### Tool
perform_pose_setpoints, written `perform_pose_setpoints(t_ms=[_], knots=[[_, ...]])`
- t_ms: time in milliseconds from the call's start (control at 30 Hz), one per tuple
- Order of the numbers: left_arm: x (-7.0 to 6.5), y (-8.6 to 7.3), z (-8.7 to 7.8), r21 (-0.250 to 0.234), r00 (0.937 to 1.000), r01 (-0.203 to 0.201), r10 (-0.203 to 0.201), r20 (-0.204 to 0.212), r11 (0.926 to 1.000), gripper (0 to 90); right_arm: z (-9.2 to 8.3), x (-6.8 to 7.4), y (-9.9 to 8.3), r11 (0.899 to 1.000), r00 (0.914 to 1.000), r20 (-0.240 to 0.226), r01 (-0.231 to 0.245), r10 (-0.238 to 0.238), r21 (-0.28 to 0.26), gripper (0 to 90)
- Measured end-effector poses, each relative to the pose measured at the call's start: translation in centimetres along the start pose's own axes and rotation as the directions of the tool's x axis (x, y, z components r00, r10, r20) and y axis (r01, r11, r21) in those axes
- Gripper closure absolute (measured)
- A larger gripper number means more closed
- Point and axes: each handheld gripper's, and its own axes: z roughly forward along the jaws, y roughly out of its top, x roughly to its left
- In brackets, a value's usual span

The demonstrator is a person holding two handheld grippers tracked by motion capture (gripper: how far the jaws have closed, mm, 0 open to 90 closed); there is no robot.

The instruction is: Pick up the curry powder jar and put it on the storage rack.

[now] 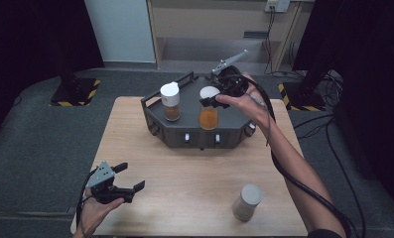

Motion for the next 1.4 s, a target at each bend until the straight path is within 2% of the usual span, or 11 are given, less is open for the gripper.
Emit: perform_pose_setpoints(t_ms=[233, 600, 933, 1400], knots=[[0.0, 0.0, 0.0, 0.001, 1.0000, 0.002, -0.002, 0.001, 1.0000, 3.1, 0.7, -0.5, 0.6, 1.000, 0.9990, 0.033, -0.030, 0.030, 0.006, 34.2], [0.1, 0.0, 0.0, 0.001, 1.0000, 0.005, -0.005, 0.000, 1.0000, 3.1, 2.4, -1.7, 0.9, 0.995, 0.9928, 0.073, -0.095, 0.095, 0.005, 34.2], [0.2, -0.1, 0.0, -0.002, 0.9999, 0.011, -0.011, 0.000, 0.9999, 3.1, 4.6, -2.1, 1.3, 0.993, 0.9880, 0.098, -0.121, 0.119, 0.010, 34.2], [0.2, -0.2, 0.0, -0.003, 0.9999, 0.013, -0.013, 0.002, 0.9999, 3.1, 6.2, -2.7, 1.5, 0.990, 0.9836, 0.117, -0.141, 0.137, 0.025, 34.2]])
